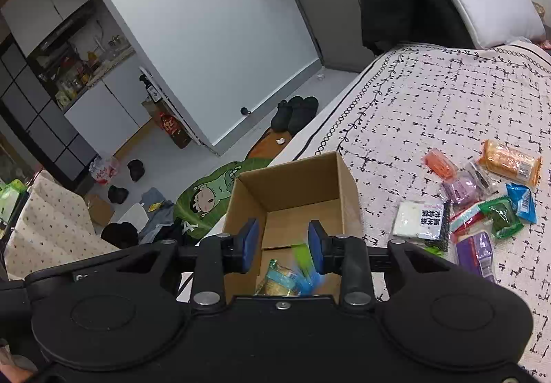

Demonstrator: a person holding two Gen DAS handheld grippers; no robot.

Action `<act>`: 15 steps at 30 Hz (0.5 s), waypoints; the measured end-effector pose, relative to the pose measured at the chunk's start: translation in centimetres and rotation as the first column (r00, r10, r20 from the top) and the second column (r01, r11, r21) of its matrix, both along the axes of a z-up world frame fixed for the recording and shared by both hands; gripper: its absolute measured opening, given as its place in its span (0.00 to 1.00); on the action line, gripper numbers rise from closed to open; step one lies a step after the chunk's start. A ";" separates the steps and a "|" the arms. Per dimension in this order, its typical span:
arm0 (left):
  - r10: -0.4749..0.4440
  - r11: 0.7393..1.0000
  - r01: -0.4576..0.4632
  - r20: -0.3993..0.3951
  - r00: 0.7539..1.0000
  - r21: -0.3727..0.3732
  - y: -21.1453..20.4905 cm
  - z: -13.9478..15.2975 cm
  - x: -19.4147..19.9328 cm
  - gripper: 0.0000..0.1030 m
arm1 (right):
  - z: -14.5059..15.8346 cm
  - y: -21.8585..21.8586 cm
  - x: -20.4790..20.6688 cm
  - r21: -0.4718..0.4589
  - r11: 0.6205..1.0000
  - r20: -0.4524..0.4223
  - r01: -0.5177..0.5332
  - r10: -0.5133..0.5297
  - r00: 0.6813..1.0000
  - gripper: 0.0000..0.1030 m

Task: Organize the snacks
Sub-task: 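Carry both snacks into the cardboard box and open both tools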

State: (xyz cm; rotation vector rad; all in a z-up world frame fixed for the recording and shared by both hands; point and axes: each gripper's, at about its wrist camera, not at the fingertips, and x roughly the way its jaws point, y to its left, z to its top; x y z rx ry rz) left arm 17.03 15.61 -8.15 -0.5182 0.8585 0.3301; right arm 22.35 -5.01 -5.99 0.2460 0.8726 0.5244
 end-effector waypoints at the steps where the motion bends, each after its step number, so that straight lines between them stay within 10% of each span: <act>1: -0.002 1.000 0.002 -0.003 1.000 0.005 -0.1 0.0 -0.1 0.81 | 0.0 -0.2 0.0 -0.002 1.000 0.000 0.005 -0.005 1.000 0.34; 15: -0.034 0.999 0.035 -0.019 0.999 0.011 -3.7 0.8 -0.2 0.89 | 0.6 -6.6 -1.0 -0.033 0.996 0.022 0.079 -0.078 0.997 0.62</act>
